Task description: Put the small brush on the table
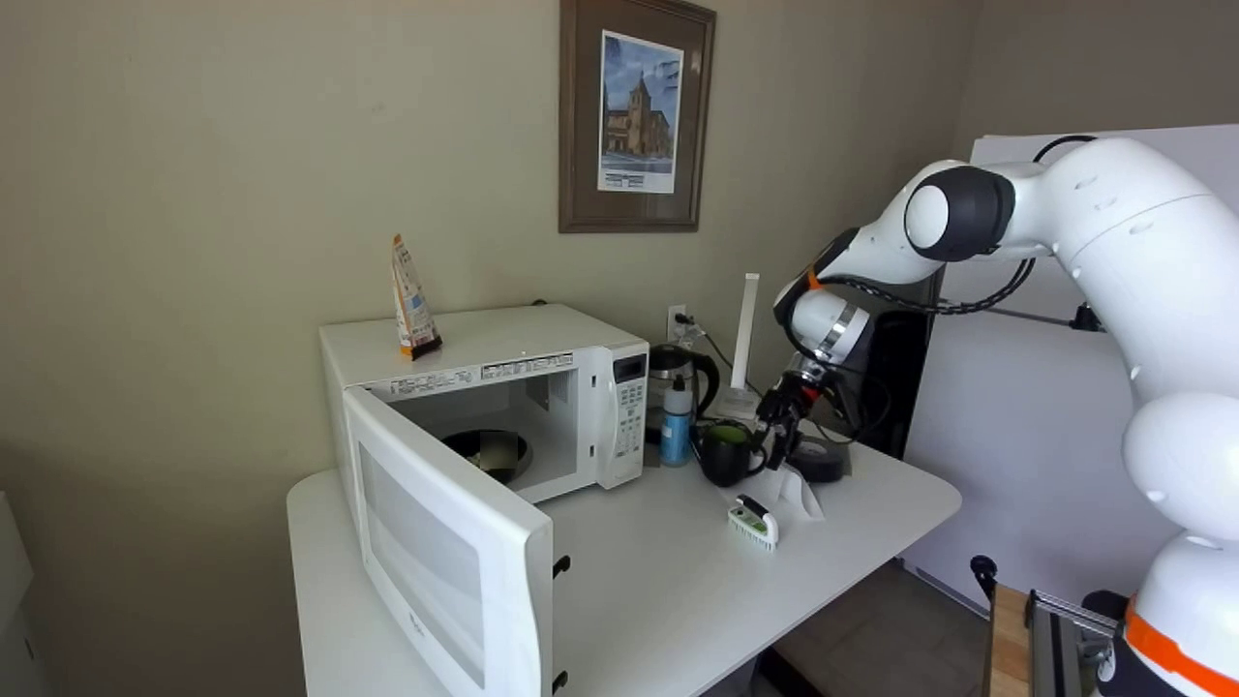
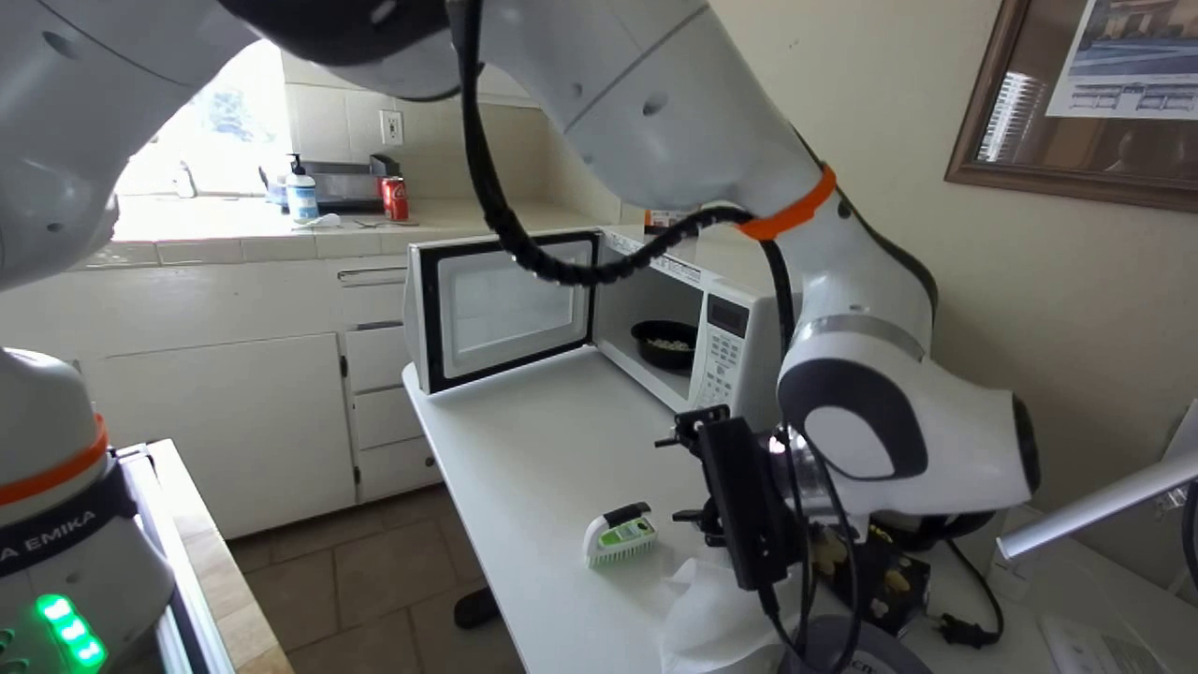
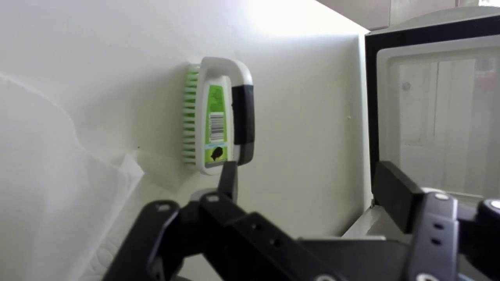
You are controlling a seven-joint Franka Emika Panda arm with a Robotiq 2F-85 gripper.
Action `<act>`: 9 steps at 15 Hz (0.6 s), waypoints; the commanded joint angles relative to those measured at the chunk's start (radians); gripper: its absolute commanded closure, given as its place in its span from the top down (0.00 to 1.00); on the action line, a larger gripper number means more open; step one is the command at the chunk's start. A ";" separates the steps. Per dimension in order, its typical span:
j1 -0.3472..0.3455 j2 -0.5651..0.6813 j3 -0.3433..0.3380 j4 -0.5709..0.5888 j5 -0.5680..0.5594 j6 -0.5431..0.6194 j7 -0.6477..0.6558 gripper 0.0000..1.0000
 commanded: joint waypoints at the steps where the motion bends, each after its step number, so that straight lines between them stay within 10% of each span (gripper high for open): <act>1: 0.090 -0.212 -0.039 -0.131 -0.150 -0.011 0.070 1.00; 9: 0.354 -0.653 -0.048 -0.460 -0.384 0.203 0.357 1.00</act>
